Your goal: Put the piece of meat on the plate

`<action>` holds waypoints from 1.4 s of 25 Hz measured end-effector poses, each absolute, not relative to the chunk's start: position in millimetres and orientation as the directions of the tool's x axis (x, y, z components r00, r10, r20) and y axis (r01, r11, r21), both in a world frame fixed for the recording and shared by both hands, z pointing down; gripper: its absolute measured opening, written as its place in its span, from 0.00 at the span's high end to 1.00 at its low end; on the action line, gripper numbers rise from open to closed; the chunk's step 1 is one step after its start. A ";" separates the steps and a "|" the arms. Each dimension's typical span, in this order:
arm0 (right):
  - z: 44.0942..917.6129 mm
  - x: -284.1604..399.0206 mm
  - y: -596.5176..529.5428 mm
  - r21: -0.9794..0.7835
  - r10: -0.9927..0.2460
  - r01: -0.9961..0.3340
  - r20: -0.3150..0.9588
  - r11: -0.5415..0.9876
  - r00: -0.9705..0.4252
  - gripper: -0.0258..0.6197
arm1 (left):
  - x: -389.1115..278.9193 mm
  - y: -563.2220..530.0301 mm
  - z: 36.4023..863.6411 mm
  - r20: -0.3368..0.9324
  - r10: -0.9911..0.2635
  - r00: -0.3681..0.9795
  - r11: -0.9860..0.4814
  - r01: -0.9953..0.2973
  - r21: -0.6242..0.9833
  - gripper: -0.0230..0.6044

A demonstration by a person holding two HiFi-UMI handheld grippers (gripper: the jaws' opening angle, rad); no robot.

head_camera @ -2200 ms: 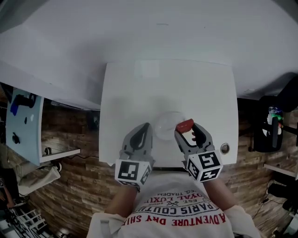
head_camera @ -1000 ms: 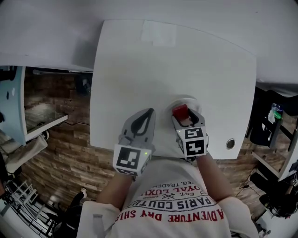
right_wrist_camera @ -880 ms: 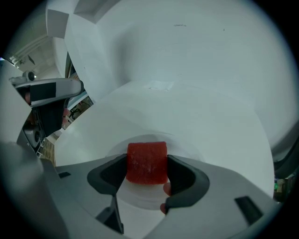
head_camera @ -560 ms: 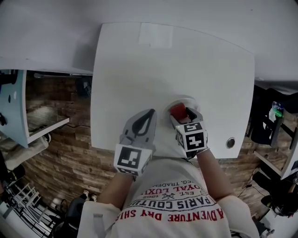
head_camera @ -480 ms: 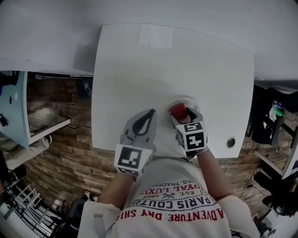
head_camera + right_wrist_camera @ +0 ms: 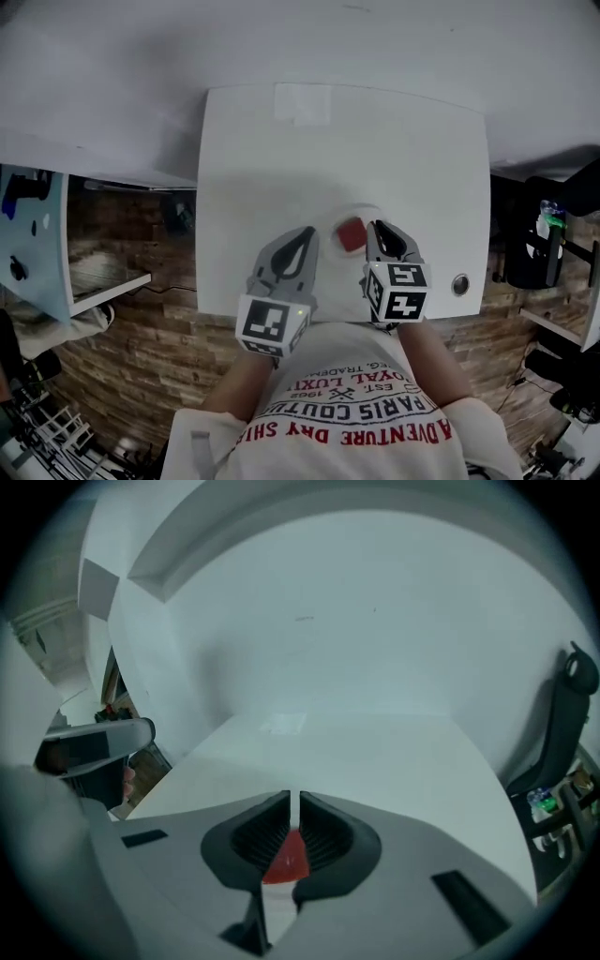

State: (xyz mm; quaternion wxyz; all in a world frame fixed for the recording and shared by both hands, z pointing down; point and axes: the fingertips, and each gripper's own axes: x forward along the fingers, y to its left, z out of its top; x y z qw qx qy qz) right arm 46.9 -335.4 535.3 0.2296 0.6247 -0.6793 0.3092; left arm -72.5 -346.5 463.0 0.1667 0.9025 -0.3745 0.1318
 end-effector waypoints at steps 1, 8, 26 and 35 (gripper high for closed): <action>526.5 50.0 -335.0 -0.122 -0.725 -0.992 0.682 0.015 -0.095 0.91 | -72.2 -345.9 456.4 0.351 -0.632 0.691 -0.670 -0.715 0.199 0.95; 444.2 44.8 -334.5 -0.140 -0.864 -0.986 0.482 0.089 -0.146 0.94 | -68.4 -347.7 406.5 0.254 -0.641 0.724 -0.715 -0.684 0.145 0.95; 290.7 38.2 -302.1 -0.029 -0.985 -0.984 -0.009 0.174 -0.174 0.94 | -56.7 -334.4 283.2 -0.027 -0.638 0.770 -0.769 -0.638 -0.025 0.95; 300.4 35.7 -299.5 -0.039 -0.984 -0.984 0.027 0.173 -0.174 0.94 | -48.2 -331.0 288.8 -0.005 -0.621 0.784 -0.784 -0.621 -0.018 0.95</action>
